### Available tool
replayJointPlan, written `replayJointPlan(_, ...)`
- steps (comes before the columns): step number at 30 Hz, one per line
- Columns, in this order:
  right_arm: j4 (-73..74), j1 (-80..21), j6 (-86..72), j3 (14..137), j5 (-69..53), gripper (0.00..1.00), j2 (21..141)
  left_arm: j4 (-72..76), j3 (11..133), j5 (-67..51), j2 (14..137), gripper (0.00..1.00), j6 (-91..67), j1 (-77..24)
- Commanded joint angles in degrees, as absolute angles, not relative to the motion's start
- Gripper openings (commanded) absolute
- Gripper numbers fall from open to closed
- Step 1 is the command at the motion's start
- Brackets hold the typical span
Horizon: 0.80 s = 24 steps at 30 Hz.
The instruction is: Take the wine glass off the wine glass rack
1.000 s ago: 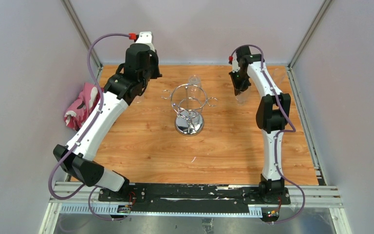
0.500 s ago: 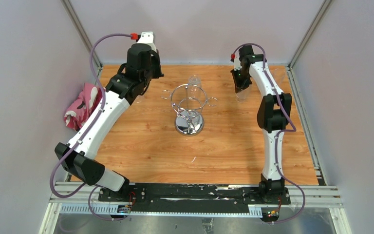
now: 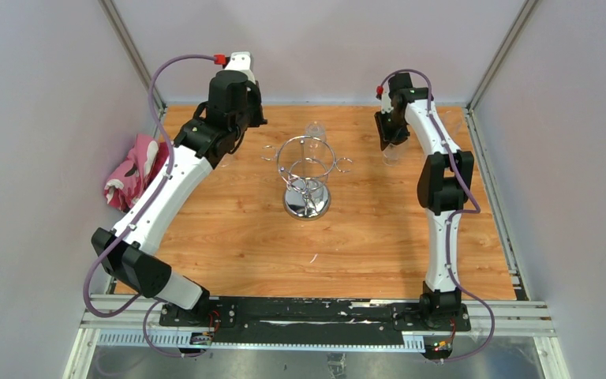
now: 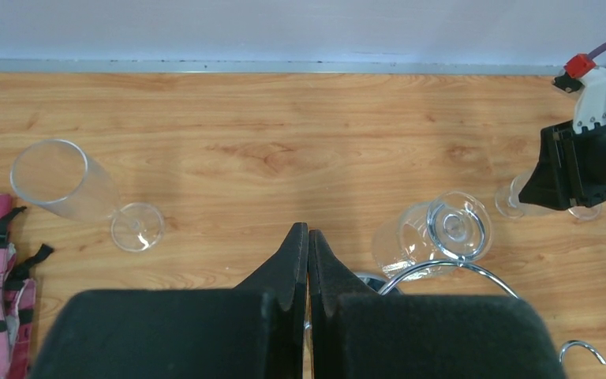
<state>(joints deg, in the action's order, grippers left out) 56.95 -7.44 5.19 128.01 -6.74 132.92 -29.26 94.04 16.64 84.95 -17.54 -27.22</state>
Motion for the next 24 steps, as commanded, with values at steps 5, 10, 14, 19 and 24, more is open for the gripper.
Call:
replayJointPlan(5, 59.06, -7.11, 3.49, 131.65, -4.66, 0.4, 125.66, -29.01, 94.44, 16.61, 85.36, 0.0, -18.28, -27.58)
replayJointPlan(10, 57.77, -7.62, 2.62, 131.19, -3.08, 0.4, 118.97, -28.83, 94.32, 16.35, 85.57, 0.0, -18.58, -27.59)
replayJointPlan(14, 53.23, -8.29, 1.34, 127.04, -3.91, 0.4, 110.22, -28.11, 93.71, 16.24, 85.44, 0.0, -18.89, -27.6)
replayJointPlan(19, 35.14, -8.26, -5.27, 108.63, -21.13, 0.51, 96.49, -25.44, 92.04, 14.08, 85.05, 0.0, -19.1, -27.6)
replayJointPlan(24, 24.06, -8.49, -16.56, 104.36, -41.95, 0.46, 95.78, -25.59, 91.87, 13.45, 85.35, 0.0, -19.74, -27.6)
